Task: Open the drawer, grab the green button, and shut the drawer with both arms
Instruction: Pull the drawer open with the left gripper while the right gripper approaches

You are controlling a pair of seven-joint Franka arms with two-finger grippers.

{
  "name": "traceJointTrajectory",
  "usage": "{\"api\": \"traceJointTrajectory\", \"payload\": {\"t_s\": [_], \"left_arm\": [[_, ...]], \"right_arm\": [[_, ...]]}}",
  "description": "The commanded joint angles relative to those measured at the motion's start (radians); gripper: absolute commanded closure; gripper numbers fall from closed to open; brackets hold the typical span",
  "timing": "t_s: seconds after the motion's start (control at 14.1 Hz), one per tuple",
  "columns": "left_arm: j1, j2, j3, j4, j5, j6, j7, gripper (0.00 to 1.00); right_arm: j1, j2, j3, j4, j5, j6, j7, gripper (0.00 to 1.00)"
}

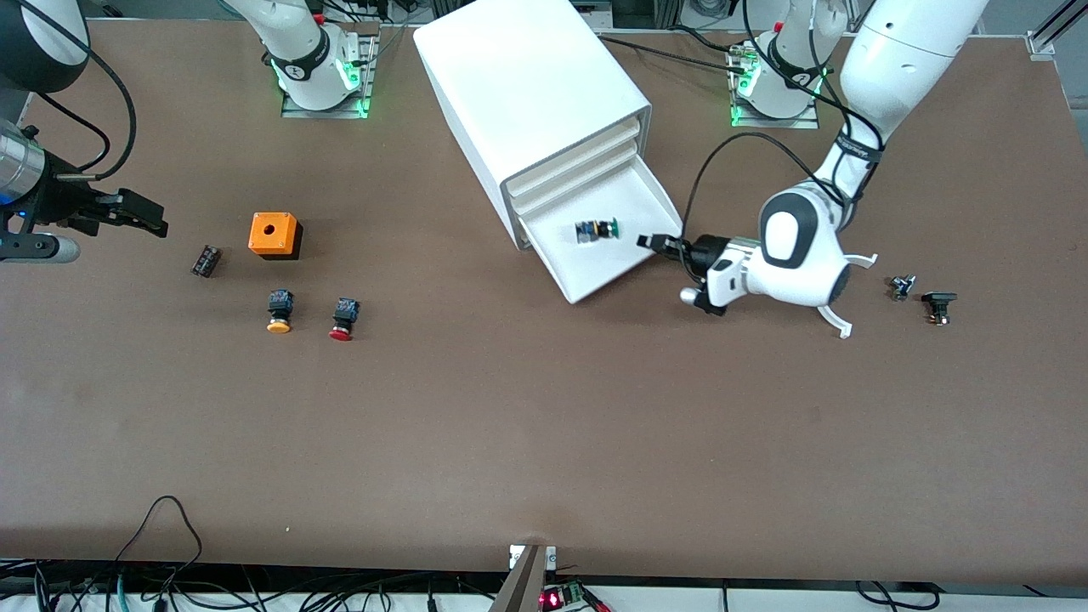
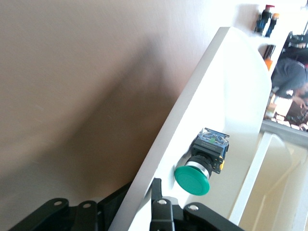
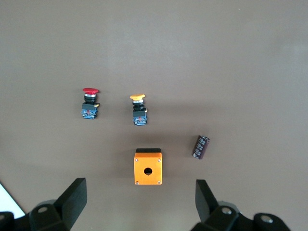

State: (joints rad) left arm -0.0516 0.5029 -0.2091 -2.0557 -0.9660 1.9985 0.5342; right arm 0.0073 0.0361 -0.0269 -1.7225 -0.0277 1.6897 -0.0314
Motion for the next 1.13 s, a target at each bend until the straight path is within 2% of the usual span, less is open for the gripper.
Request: {"api": "traceJointTrajectory", "payload": {"t_s": [0.0, 0.21, 0.28, 0.42, 0.5, 0.64, 0.71, 0.78, 0.92, 1.06], "left_arm": [[-0.001, -0.016, 0.005, 0.005, -0.005, 0.086, -0.037, 0.0], [0.018, -0.062, 0.005, 0.003, 0.0, 0.15, -0.039, 0.0], [0.027, -0.091, 0.005, 0.0, 0.042, 0.187, -0.037, 0.0], [0.065, -0.192, 0.004, 0.009, 0.23, 0.249, -0.04, 0.0], [0.081, -0.237, 0.005, 0.011, 0.283, 0.258, -0.046, 0.0], [0.082, -0.308, 0.005, 0.006, 0.296, 0.342, -0.049, 0.0], [0.082, -0.355, 0.01, -0.001, 0.312, 0.341, -0.046, 0.0], [0.082, -0.407, 0.037, -0.007, 0.375, 0.313, -0.046, 0.0], [0.082, -0.505, 0.075, 0.012, 0.571, 0.196, -0.049, 0.0], [0.081, -0.585, 0.114, 0.067, 0.709, 0.061, -0.063, 0.0]], "right_arm": [[0.075, 0.06, -0.004, 0.07, 0.018, -0.002, -0.01, 0.0], [0.183, 0.154, -0.004, 0.17, 0.04, -0.001, -0.01, 0.0], [0.218, 0.189, -0.004, 0.211, 0.07, -0.001, -0.01, 0.0], [0.273, 0.26, -0.004, 0.299, 0.142, 0.013, -0.013, 0.0], [0.322, 0.295, -0.004, 0.346, 0.161, 0.013, -0.028, 0.0], [0.399, 0.366, -0.005, 0.437, 0.161, 0.013, -0.077, 0.0], [0.437, 0.39, -0.005, 0.457, 0.163, 0.015, -0.126, 0.0], [0.466, 0.422, -0.005, 0.481, 0.169, 0.022, -0.186, 0.0], [0.535, 0.473, -0.004, 0.523, 0.212, 0.036, -0.284, 0.0], [0.592, 0.517, 0.008, 0.555, 0.213, 0.079, -0.355, 0.0]]}}
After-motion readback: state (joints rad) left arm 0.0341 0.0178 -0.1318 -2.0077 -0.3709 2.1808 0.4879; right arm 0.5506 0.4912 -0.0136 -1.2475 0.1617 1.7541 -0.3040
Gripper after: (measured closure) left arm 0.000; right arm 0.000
